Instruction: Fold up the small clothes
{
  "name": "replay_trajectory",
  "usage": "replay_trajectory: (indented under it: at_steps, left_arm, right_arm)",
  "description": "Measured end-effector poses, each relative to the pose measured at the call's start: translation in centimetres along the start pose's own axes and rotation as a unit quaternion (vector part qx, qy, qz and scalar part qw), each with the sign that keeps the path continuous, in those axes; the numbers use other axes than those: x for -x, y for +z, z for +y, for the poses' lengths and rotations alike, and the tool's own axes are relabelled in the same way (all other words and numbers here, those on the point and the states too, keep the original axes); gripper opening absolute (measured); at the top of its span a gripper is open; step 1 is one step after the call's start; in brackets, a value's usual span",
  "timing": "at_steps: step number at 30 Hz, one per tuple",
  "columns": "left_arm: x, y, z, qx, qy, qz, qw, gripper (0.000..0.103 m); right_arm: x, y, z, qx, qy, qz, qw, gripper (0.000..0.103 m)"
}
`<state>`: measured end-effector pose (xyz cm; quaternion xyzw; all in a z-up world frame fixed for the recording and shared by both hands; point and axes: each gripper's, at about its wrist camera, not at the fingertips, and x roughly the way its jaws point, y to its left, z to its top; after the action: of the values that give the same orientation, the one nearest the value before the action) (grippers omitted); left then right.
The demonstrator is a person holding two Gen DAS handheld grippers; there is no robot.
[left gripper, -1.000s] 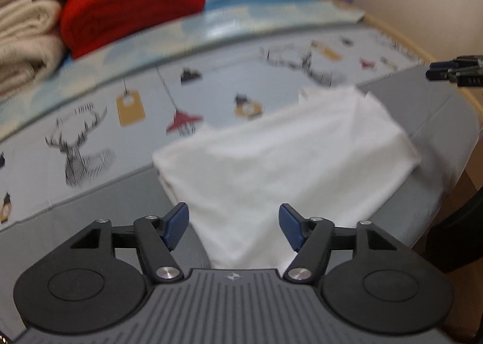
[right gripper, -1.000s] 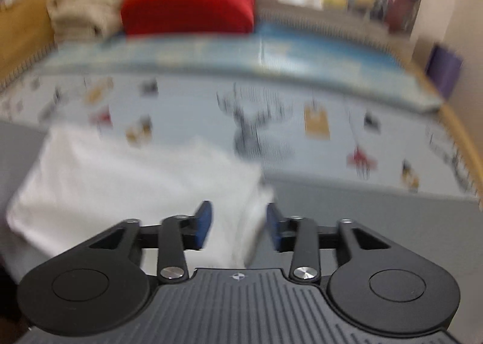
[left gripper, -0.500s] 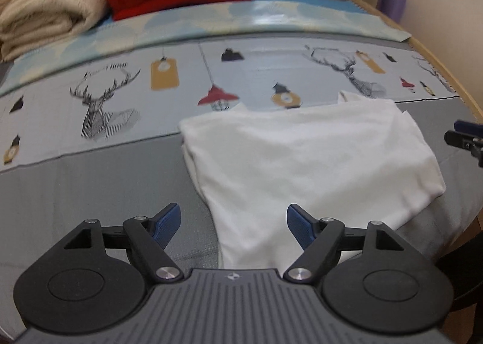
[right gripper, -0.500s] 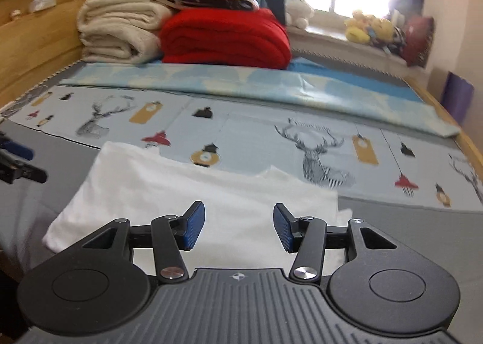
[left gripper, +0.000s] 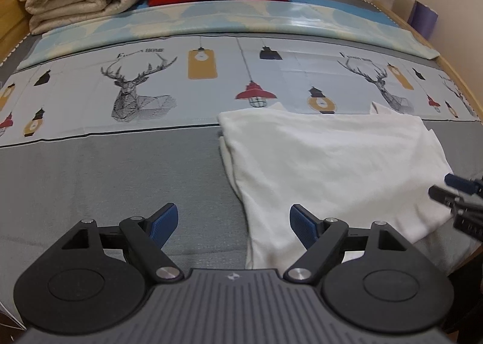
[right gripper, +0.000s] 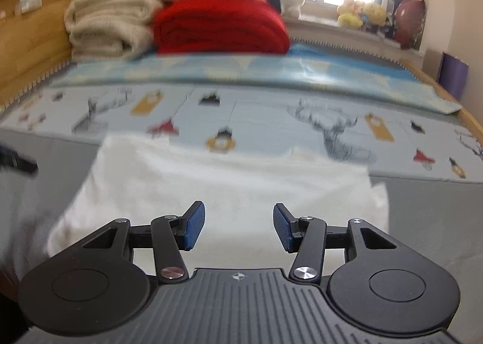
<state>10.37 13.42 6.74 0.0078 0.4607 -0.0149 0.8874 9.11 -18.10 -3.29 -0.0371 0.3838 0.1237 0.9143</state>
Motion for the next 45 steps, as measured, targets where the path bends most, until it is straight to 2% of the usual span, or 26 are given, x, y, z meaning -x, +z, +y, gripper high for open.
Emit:
replay_trajectory:
  at_steps: [2,4,6,8,9,13,17,19,21,24,30,32,35,36,39,42,45]
  left_arm:
    - [-0.1,0.0,0.6,0.007,0.006,0.004,1.0,0.085]
    - [-0.2,0.0,1.1,0.014,0.012,0.007,0.9998,0.085]
    - [-0.3,0.1,1.6,0.021,0.014,0.014,0.9996,0.085]
    - [-0.5,0.0,1.9,0.023,0.011,0.023,0.9994,0.085]
    - [-0.6,0.0,1.9,0.021,0.009,0.025,0.9994,0.085]
    - [-0.8,-0.2,1.9,0.01,0.011,0.031,0.9994,0.085]
    - [-1.1,-0.2,2.1,0.01,0.013,0.034,0.9993,0.085]
    - [-1.2,-0.1,2.3,0.009,0.013,0.034,0.9993,0.085]
    - [-1.3,0.0,2.7,0.011,0.013,0.035,0.9992,0.085]
    - [-1.3,-0.1,3.3,0.015,0.014,0.038,0.9991,0.085]
    - [-1.1,-0.2,4.8,0.027,0.015,0.042,0.9986,0.085]
    - [-1.2,-0.1,5.2,0.033,0.015,0.044,0.9984,0.085]
    - [-1.4,0.3,5.3,0.04,0.01,0.045,0.9981,0.085]
    - [-1.6,0.5,5.3,0.044,0.006,0.046,0.9979,0.085]
    - [-2.1,1.4,4.9,0.069,-0.019,0.047,0.9964,0.085]
    - [-2.8,2.3,4.5,0.106,-0.051,0.042,0.9922,0.085]
    - [-4.1,3.0,4.0,0.16,-0.104,0.037,0.981,0.086]
  right_arm:
    - [-0.1,-0.2,1.4,0.012,0.018,-0.009,1.0,0.051]
    - [-0.3,-0.6,3.2,0.051,0.036,-0.01,0.998,0.047]
    - [-0.4,-1.0,5.0,0.089,0.064,-0.008,0.994,0.029]
    - [-0.6,-1.5,7.0,0.127,0.099,-0.007,0.987,0.02]
    - [-0.7,-1.7,7.9,0.145,0.111,-0.007,0.983,0.019]
    - [-1.2,-2.7,11.4,0.209,0.145,-0.007,0.967,0.019]
    - [-1.8,-2.7,14.1,0.246,0.157,-0.007,0.956,0.022]
    - [-2.0,-2.6,15.2,0.253,0.167,-0.006,0.953,0.029]
    - [-2.4,-2.7,16.5,0.268,0.169,-0.004,0.948,0.041]
    - [-3.3,-3.2,18.4,0.294,0.179,0.008,0.939,0.046]
    - [-5.0,-5.3,21.5,0.369,0.173,0.028,0.913,0.045]
    - [-5.2,-5.2,21.7,0.369,0.175,0.022,0.913,0.043]
    - [-5.4,-4.5,21.3,0.354,0.184,0.03,0.916,0.013]
    - [-5.3,-4.4,21.1,0.352,0.185,0.027,0.917,0.007]
    - [-4.4,-3.7,20.0,0.337,0.197,0.015,0.921,0.005]
    - [-2.5,-2.6,18.8,0.319,0.203,-0.016,0.925,0.005]
    - [-0.9,-1.1,16.7,0.281,0.211,-0.036,0.936,0.004]
